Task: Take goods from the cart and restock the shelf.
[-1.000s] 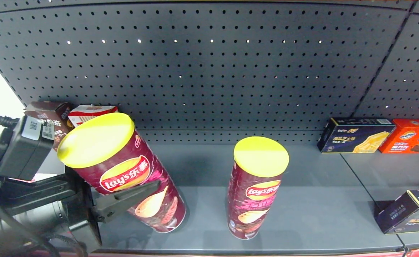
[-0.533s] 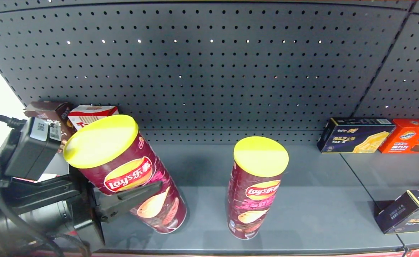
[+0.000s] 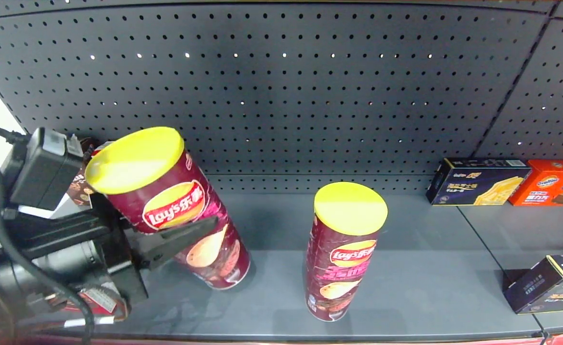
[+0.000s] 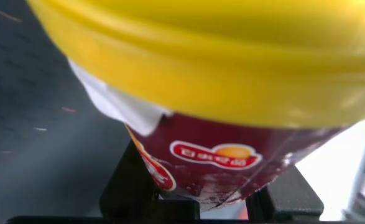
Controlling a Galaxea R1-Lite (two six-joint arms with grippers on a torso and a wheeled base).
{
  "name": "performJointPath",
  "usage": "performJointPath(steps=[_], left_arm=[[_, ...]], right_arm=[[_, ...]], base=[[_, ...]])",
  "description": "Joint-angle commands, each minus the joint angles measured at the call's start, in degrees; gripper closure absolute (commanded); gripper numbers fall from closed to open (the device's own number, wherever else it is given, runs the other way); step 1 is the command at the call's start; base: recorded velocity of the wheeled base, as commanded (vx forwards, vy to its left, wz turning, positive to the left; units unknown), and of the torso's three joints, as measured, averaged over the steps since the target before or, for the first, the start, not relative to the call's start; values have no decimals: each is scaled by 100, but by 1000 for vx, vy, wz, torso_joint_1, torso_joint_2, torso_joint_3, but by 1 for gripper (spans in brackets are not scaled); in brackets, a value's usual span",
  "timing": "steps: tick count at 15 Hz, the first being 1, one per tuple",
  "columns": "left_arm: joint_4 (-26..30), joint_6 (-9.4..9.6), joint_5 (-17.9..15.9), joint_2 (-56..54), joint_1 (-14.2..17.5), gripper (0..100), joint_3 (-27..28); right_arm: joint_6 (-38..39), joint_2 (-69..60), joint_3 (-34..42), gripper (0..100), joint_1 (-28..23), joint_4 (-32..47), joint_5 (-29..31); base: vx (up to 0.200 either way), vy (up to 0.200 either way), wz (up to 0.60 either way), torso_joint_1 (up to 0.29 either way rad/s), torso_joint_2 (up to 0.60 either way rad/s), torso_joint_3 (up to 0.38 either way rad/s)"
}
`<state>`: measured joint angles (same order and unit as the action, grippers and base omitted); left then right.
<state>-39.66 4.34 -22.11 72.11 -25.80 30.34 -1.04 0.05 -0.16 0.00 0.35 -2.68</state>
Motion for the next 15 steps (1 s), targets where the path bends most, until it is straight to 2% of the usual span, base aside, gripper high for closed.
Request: performJointPath(steps=[1,2,3,5,7,9,11,14,15], left_arm=[[-16,-100,199,401,31,100,429],[-16,-214,164,471,48,100,560],[2,-241,-47,559,180,100,727],[-7,-197,-399,884,409,100,851],[2,-197,-487,1086,242,100,1053],[-25,-162,-830,1438,233,100,1185],[178,14,-874,1719,189,100,1615],[969,339,-953,2176,189,100,2274],[1153,586,-988,2352,206,100,2441]], right_arm=[[-2,-5,-2,0,9,0,-4],[-2,-5,-2,0,9,0,-4],[-2,-5,-2,0,9,0,-4],[-2,-5,-2,0,0,0,-4],[-2,-5,-2,0,9,0,-4],[-2,-5,-2,0,9,0,-4],[-2,-5,-2,0,0,0,-4],[-2,-5,-2,0,9,0,-4],[-2,-5,-2,0,9,0,-4]], base=[[0,0,0,0,0,0],[0,0,0,0,0,0],[0,0,0,0,0,0],[0,0,0,0,0,0],[0,0,0,0,0,0],[0,0,0,0,0,0],[0,0,0,0,0,0],[0,0,0,0,0,0],[0,0,0,0,0,0]])
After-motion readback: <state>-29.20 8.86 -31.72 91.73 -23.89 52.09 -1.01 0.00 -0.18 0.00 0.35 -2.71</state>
